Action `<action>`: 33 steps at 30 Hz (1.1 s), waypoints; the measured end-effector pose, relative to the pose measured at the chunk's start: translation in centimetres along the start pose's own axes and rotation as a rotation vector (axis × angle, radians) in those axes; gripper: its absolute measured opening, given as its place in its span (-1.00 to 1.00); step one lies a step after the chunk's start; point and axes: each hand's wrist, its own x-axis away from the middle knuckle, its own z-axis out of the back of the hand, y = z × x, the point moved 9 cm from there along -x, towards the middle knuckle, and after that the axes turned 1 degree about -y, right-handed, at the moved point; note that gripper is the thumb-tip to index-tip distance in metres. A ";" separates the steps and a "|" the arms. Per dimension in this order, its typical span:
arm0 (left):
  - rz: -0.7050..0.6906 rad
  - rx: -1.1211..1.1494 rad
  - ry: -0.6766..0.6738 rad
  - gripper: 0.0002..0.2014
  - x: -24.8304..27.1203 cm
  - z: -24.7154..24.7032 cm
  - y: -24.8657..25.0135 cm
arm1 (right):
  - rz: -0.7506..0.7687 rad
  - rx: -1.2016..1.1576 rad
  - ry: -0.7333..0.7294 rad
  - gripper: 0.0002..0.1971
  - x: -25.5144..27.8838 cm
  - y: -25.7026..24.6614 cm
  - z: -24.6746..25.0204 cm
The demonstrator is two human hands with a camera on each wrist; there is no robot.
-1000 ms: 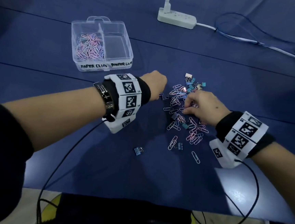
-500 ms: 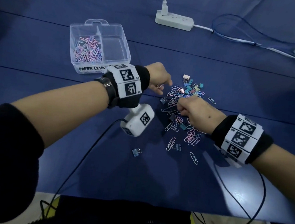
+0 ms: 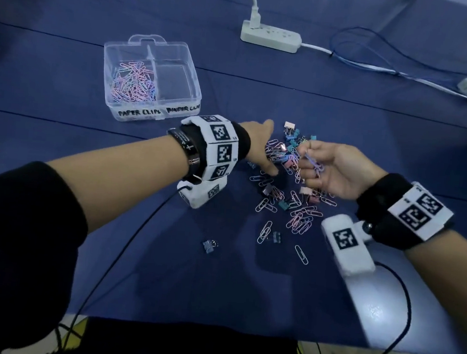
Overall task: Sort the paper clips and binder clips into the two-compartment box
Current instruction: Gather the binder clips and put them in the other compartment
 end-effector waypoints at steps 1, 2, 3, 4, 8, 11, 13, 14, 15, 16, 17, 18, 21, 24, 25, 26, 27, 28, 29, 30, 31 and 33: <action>-0.024 -0.026 0.000 -0.25 -0.1 -0.2 0.3 | -0.014 -0.078 -0.015 -0.69 -0.1 -0.2 0.0; -0.037 -0.040 -0.007 -0.30 -0.2 -0.5 0.5 | -0.021 -0.139 -0.033 -0.71 -0.1 -0.4 -0.1; -0.060 -0.042 -0.004 -0.35 -0.2 -0.7 0.9 | -0.023 -0.185 -0.051 -0.74 -0.1 -0.7 -0.3; -0.060 -0.047 -0.017 -0.40 0.0 -1.0 1.2 | -0.026 -0.219 -0.071 -0.81 -0.1 -1.0 -0.5; -0.065 -0.087 -0.024 -0.56 0.0 -1.9 1.6 | -0.044 -0.344 -0.165 -0.88 -0.2 -2.2 -1.7; -0.062 -0.149 0.021 -0.64 0.5 -1.7 1.6 | -0.033 -0.356 -0.167 -0.88 -0.4 -3.0 -1.9; -0.062 -0.143 -0.004 -0.65 0.8 -1.8 1.5 | 0.002 -0.315 -0.129 -0.95 -0.7 -3.7 -1.9; -0.061 -0.119 -0.033 -0.67 0.9 -1.8 1.4 | 0.027 -0.293 -0.100 -0.93 -1.0 -4.1 -1.8; -0.064 -0.075 -0.059 -0.71 1.1 -1.8 1.1 | 0.047 -0.276 -0.078 -0.86 -1.3 -4.5 -1.7; -0.055 0.009 -0.080 -0.73 1.2 -1.7 0.6 | 0.062 -0.257 -0.069 -0.81 -1.7 -4.9 -1.9; -0.040 0.142 -0.102 -0.72 1.3 -1.6 -0.1 | 0.071 -0.233 -0.069 -0.77 -2.0 -5.3 -2.2; -0.010 0.341 -0.138 -0.69 1.6 -1.7 -0.9 | 0.079 -0.202 -0.073 -0.75 -2.4 -5.8 -2.6; 0.108 0.961 -0.223 -0.65 3.4 -1.9 -3.7 | 0.102 -0.085 -0.086 -0.73 -3.5 -7.6 -4.5; 0.131 1.246 -0.280 -0.62 5.0 -1.4 -6.3 | 0.155 -0.008 -0.076 -0.74 -5.1 -9.6 -7.2; 0.137 1.335 -0.278 -0.65 5.6 -1.1 -7.2 | 0.159 0.015 -0.089 -0.74 -5.7 -10.1 -8.4; 0.150 1.419 -0.260 -0.70 6.1 -0.8 -8.2 | 0.156 0.041 -0.112 -0.73 -6.5 -10.4 -9.8; 0.162 1.487 -0.235 -0.76 6.6 -0.7 -9.1 | 0.148 0.072 -0.140 -0.71 -7.2 -10.6 -11.3; 0.176 1.526 -0.199 -0.80 7.2 -0.6 -10.0 | 0.141 0.102 -0.166 -0.70 -8.0 -10.7 -12.8; 0.192 1.555 -0.162 -0.84 7.7 -0.6 -10.8 | 0.137 0.130 -0.185 -0.69 -8.7 -10.7 -14.2; 0.205 1.573 -0.129 -0.87 8.2 -0.8 -11.6 | 0.133 0.154 -0.198 -0.69 -9.4 -10.8 -15.5; 0.217 1.590 -0.104 -0.91 8.7 -0.9 -12.2 | 0.128 0.172 -0.209 -0.69 -10.0 -10.8 -16.8; 0.248 1.595 -0.064 -0.94 9.4 -1.4 -13.1 | 0.119 0.175 -0.215 -0.71 -10.8 -10.8 -19.1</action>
